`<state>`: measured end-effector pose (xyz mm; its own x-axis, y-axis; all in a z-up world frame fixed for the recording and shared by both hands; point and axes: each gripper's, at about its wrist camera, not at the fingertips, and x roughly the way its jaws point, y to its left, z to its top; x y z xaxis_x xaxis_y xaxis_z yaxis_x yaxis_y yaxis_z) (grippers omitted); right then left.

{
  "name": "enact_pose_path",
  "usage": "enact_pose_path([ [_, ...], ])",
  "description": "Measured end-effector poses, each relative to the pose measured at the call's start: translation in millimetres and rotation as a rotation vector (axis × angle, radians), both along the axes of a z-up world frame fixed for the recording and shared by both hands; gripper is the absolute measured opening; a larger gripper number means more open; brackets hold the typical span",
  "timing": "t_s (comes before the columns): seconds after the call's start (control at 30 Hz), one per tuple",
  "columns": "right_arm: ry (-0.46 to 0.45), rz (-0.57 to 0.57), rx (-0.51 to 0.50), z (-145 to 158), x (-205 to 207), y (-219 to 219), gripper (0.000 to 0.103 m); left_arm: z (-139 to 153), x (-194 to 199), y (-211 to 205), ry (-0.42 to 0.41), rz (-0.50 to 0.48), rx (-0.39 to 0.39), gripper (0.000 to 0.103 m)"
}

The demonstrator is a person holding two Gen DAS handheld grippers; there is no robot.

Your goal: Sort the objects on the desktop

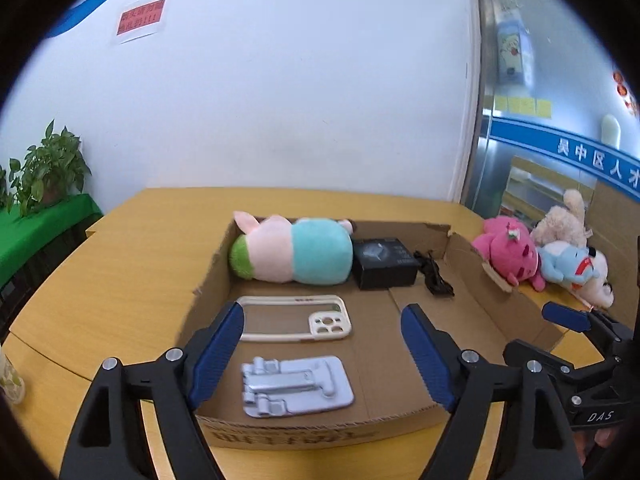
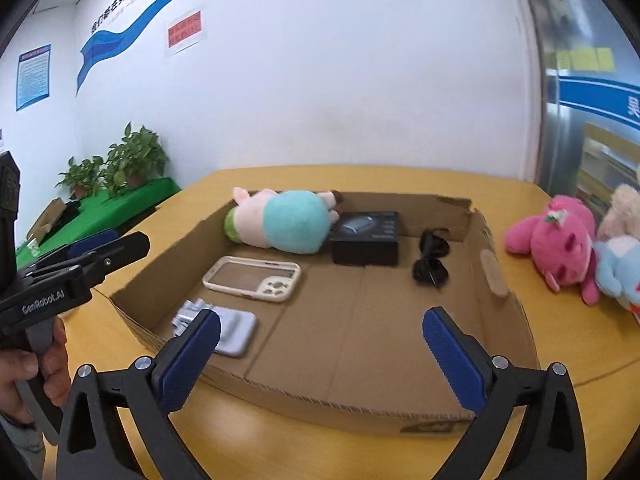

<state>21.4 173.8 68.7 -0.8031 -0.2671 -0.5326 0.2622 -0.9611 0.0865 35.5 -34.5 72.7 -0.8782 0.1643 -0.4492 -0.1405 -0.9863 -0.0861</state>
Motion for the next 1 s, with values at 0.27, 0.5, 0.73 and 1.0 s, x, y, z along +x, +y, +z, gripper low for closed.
enact_pose_path([
  [0.27, 0.028, -0.097, -0.056, -47, 5, 25, 0.103, -54, -5, 26, -0.036, 0.056, -0.077, 0.081],
  [0.5, 0.097, -0.122, 0.036, -64, 3, 18, 0.103, -63, 0, 27, 0.030, 0.085, -0.103, 0.083],
  [0.73, 0.112, -0.130, 0.031, -65, 3, 20, 0.103, -62, -1, 26, 0.027, 0.099, -0.106, 0.086],
  [1.0, 0.111, -0.135, 0.034, -66, 3, 20, 0.103, -63, -2, 26, 0.024, 0.105, -0.107, 0.086],
])
